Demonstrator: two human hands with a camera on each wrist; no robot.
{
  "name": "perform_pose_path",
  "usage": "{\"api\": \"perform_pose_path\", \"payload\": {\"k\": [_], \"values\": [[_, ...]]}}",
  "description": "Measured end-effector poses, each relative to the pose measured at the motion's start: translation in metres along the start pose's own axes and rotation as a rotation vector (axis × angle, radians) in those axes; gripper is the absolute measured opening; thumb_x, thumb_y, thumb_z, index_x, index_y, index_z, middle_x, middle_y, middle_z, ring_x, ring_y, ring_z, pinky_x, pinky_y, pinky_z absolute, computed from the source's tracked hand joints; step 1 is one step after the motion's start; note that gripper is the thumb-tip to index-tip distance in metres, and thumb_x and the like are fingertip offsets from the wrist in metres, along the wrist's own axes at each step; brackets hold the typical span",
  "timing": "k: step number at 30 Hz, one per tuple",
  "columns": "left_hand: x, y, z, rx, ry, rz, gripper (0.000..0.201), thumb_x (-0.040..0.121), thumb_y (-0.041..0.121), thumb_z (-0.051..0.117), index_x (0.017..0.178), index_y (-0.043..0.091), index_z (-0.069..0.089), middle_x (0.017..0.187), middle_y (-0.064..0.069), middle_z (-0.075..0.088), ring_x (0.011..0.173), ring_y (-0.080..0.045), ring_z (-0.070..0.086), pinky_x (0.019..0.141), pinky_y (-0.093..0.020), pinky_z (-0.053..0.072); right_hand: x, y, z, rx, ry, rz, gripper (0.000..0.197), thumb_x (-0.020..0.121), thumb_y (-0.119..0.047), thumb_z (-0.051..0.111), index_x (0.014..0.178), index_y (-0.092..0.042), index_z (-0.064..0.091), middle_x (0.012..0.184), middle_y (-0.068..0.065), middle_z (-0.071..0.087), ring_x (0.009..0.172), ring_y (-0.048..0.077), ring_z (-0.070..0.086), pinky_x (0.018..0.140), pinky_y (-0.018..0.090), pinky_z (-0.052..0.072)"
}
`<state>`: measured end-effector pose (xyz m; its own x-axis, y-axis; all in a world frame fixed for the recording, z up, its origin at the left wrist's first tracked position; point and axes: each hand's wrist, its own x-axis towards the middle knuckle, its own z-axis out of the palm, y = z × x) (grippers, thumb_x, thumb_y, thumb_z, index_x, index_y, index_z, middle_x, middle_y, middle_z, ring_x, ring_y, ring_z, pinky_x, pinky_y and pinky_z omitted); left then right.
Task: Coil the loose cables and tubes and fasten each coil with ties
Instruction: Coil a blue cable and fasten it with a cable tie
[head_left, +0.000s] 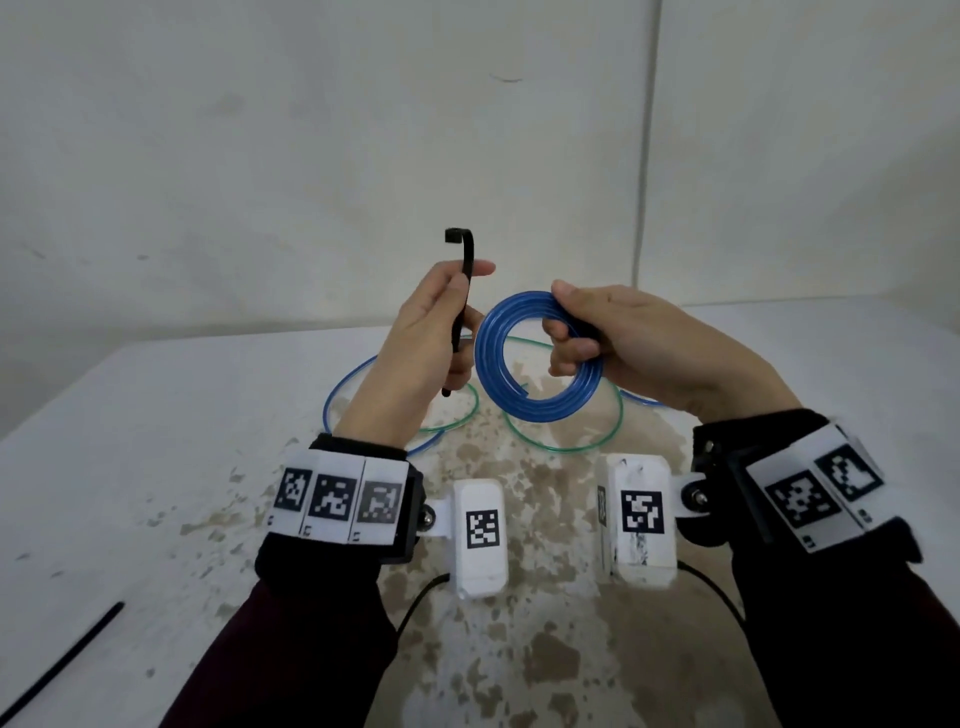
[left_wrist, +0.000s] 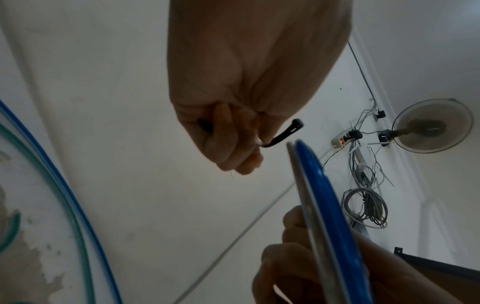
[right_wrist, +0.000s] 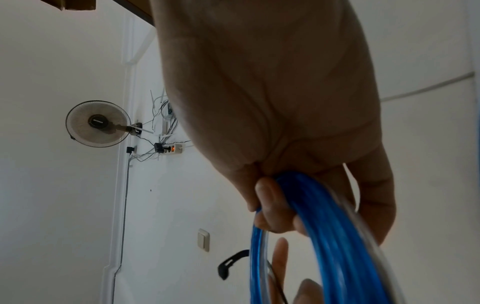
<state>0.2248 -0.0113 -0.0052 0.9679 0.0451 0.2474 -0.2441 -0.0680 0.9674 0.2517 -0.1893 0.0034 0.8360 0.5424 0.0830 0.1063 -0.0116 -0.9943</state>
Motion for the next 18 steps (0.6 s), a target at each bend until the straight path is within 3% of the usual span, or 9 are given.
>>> {"api": "perform_pose_path", "payload": {"k": [3, 6, 9, 14, 18], "values": [[-0.0004, 0.0000, -0.0042, -0.016, -0.006, 0.038, 0.023, 0.103, 0.015, 0.036, 0.099, 0.010, 0.058, 0.061, 0.001, 0.042, 0.044, -0.010, 0.029, 0.042, -0.020, 0.028, -0.0003, -0.0004, 0.0032, -0.026, -0.004, 0.005, 0.039, 0.103, -0.031, 0.032, 0.075, -0.009, 0.047, 0.064, 0.005, 0.025, 0.056, 0.014, 0.039, 0.070, 0.026, 0.041], [0.0004, -0.0017, -0.0029, 0.060, 0.011, 0.064, 0.023, 0.101, 0.010, 0.042, 0.092, 0.013, 0.064, 0.070, 0.005, 0.060, 0.059, -0.006, 0.054, 0.065, -0.018, 0.047, 0.0004, 0.0009, 0.0049, -0.038, -0.012, 0.006, 0.039, 0.104, -0.030, 0.032, 0.075, -0.009, 0.047, 0.062, 0.003, 0.026, 0.056, 0.014, 0.036, 0.070, 0.026, 0.042], [0.0010, -0.0035, 0.0009, 0.097, 0.060, 0.085, 0.018, 0.096, 0.007, 0.052, 0.097, 0.012, 0.069, 0.086, 0.002, 0.069, 0.076, -0.004, 0.061, 0.081, -0.020, 0.049, 0.0009, 0.0036, 0.0039, -0.049, -0.014, 0.009, 0.039, 0.103, -0.030, 0.032, 0.075, -0.009, 0.047, 0.058, 0.000, 0.028, 0.055, 0.013, 0.037, 0.072, 0.028, 0.042], [-0.0011, -0.0019, 0.0030, 0.012, 0.090, 0.110, 0.024, 0.090, 0.002, 0.060, 0.110, 0.015, 0.065, 0.074, -0.004, 0.060, 0.064, -0.007, 0.058, 0.074, -0.019, 0.049, -0.0004, 0.0043, 0.0042, -0.099, -0.071, -0.009, 0.038, 0.103, -0.031, 0.031, 0.076, -0.009, 0.047, 0.053, -0.006, 0.032, 0.055, 0.011, 0.036, 0.075, 0.028, 0.043], [-0.0032, 0.0029, 0.0049, -0.014, 0.137, 0.095, 0.013, 0.092, 0.005, 0.057, 0.098, 0.014, 0.066, 0.069, -0.002, 0.060, 0.060, -0.015, 0.059, 0.066, -0.026, 0.052, -0.0010, 0.0039, 0.0057, -0.191, -0.070, -0.039, 0.039, 0.103, -0.032, 0.031, 0.075, -0.011, 0.047, 0.058, -0.004, 0.032, 0.056, 0.010, 0.035, 0.062, 0.016, 0.038]]}}
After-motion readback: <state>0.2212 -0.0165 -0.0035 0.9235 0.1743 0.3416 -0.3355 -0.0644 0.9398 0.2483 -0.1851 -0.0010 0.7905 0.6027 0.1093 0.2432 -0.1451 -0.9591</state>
